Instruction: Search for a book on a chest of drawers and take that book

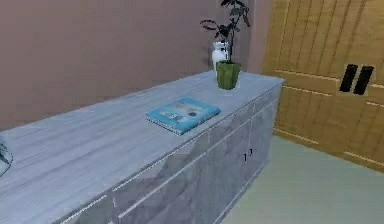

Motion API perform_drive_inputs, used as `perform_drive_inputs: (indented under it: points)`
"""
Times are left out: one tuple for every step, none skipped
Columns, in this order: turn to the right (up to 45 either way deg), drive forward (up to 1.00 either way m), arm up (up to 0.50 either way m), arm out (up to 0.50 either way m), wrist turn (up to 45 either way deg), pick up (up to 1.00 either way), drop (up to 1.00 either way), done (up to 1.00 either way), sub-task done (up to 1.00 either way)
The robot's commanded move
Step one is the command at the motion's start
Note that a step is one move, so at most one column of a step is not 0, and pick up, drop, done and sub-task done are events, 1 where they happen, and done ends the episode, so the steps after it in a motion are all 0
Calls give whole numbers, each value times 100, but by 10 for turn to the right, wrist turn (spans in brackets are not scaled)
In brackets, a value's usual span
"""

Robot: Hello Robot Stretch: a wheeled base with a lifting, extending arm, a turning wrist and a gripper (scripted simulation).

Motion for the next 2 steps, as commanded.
perform_drive_inputs:
  points:
    - [-450, 0, 0, 0, 0, 0, 0, 0, 0]
    - [-420, 0, 0, 0, 0, 0, 0, 0, 0]
